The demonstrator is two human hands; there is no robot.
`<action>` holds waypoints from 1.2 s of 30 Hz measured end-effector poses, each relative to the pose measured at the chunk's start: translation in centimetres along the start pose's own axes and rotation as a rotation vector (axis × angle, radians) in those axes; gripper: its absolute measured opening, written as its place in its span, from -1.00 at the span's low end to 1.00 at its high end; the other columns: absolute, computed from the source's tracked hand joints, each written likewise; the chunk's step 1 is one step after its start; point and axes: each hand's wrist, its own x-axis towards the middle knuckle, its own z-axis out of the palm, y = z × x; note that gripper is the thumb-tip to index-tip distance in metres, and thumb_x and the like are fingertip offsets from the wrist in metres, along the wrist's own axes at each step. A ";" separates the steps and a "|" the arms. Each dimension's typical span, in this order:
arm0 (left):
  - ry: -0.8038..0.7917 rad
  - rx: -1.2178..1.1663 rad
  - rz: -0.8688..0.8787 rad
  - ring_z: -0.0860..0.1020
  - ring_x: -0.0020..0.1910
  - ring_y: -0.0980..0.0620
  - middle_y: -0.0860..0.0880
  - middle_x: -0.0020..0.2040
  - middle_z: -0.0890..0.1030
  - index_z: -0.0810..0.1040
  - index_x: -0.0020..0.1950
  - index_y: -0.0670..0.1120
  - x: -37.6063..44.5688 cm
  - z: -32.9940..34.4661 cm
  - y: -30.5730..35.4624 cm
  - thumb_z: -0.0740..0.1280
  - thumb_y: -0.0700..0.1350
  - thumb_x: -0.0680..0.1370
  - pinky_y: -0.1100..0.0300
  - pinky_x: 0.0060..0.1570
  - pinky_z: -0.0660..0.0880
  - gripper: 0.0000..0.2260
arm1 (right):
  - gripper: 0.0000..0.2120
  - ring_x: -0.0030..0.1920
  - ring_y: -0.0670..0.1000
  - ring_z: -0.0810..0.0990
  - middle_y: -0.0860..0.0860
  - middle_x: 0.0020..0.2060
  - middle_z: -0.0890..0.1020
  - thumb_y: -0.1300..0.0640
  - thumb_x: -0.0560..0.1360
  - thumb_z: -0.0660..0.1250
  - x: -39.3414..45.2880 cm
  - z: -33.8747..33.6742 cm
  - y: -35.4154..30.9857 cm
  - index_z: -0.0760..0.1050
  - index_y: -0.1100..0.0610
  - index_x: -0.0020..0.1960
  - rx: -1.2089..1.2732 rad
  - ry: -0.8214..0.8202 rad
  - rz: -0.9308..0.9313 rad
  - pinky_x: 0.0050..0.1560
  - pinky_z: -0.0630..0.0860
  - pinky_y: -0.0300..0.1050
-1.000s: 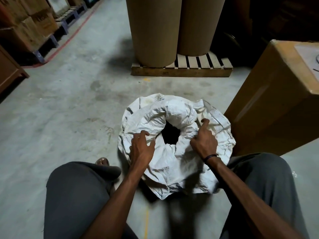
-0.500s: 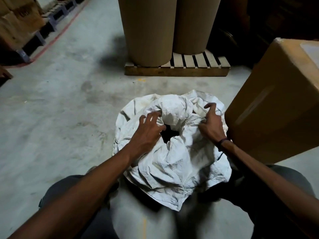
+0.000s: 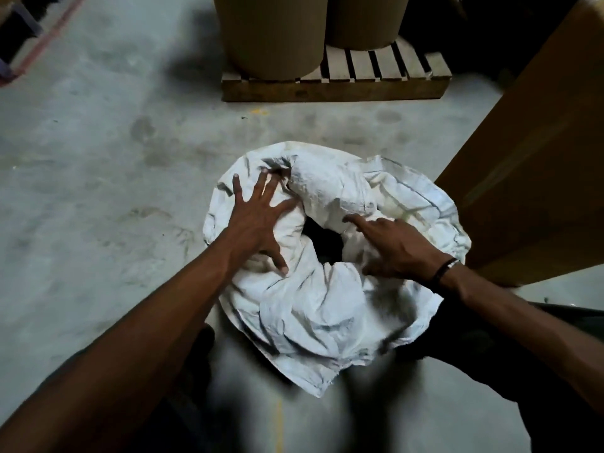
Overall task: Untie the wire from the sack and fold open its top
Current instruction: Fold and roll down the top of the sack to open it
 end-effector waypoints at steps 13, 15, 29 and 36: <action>-0.124 -0.141 -0.175 -0.24 0.69 -0.20 -0.21 0.71 -0.13 0.00 0.70 0.06 1.0 -2.7 -2.3 0.58 0.37 0.24 -0.45 0.52 -0.24 0.21 | -0.50 0.02 0.08 0.69 -0.09 0.05 0.69 -0.02 0.34 0.54 1.9 -3.4 -1.4 0.43 -0.05 0.21 0.155 0.119 -0.040 -0.13 0.57 -0.02; -0.145 -0.169 -0.178 -0.18 0.70 -0.20 -0.20 0.71 -0.11 -0.02 0.70 0.04 0.8 -2.9 -1.8 0.58 0.31 0.32 -0.40 0.54 -0.19 0.15 | -0.58 -0.02 0.03 0.68 -0.09 0.02 0.70 0.07 0.40 0.51 3.6 -3.9 -2.7 0.42 -0.02 0.18 0.287 0.060 -0.186 -0.09 0.61 0.05; -0.444 -0.206 -0.209 0.02 0.66 -0.37 -0.27 0.67 0.13 -0.28 0.69 0.06 -3.0 2.3 6.8 0.36 0.67 0.10 -0.52 0.44 -0.32 0.42 | 0.13 0.45 0.23 0.35 0.20 0.47 0.31 0.04 0.17 0.68 9.3 -2.1 1.3 0.16 0.21 0.57 -0.208 -0.034 -0.054 0.44 0.33 0.15; -0.519 0.211 -0.225 -0.22 0.68 -0.27 -0.25 0.70 -0.21 -0.23 0.71 -0.02 -4.1 -0.2 -2.4 0.60 0.43 0.10 -0.44 0.50 -0.27 0.46 | -0.15 0.45 0.19 0.38 0.16 0.44 0.38 0.19 0.33 0.46 7.4 -3.1 5.8 0.21 0.17 0.55 -0.357 -0.017 0.039 0.36 0.30 0.06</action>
